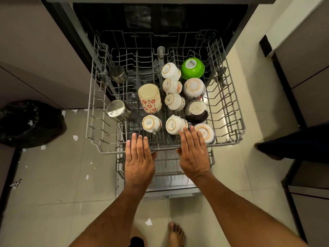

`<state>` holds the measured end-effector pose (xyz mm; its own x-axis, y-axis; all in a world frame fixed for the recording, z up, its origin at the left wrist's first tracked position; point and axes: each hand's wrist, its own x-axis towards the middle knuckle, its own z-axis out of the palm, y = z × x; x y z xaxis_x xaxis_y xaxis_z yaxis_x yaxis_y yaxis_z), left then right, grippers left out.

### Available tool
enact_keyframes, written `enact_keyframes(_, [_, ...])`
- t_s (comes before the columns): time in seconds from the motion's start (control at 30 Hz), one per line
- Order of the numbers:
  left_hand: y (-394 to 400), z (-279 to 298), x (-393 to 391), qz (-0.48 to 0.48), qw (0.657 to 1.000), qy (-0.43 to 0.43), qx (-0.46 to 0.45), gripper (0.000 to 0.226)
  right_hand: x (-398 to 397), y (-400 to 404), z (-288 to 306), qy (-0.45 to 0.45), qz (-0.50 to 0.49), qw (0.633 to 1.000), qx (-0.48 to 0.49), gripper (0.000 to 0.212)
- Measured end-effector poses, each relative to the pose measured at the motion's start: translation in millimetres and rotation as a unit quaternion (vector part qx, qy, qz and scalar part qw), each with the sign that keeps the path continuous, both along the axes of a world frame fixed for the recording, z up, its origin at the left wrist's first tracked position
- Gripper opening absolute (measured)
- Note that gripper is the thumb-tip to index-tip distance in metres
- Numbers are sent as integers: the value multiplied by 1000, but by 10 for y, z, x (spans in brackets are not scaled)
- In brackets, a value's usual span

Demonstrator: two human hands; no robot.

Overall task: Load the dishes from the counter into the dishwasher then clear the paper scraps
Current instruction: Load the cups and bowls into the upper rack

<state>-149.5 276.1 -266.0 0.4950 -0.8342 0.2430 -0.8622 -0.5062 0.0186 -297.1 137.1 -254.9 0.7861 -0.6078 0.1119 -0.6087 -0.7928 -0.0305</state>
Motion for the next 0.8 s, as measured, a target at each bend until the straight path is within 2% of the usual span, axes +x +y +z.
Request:
enact_keyframes(0.2, [-190, 6, 326, -25, 1000, 0, -6, 69, 300, -167, 22, 4, -19, 1000, 0, 74])
enact_keyframes(0.57, [-517, -162, 759, -66, 995, -49, -62, 64, 623, -482, 9, 10, -34, 999, -37, 61])
enact_keyframes(0.8, [-684, -242, 943, -96, 990, -78, -65, 72, 742, -666, -14, 9, -42, 997, -58, 66])
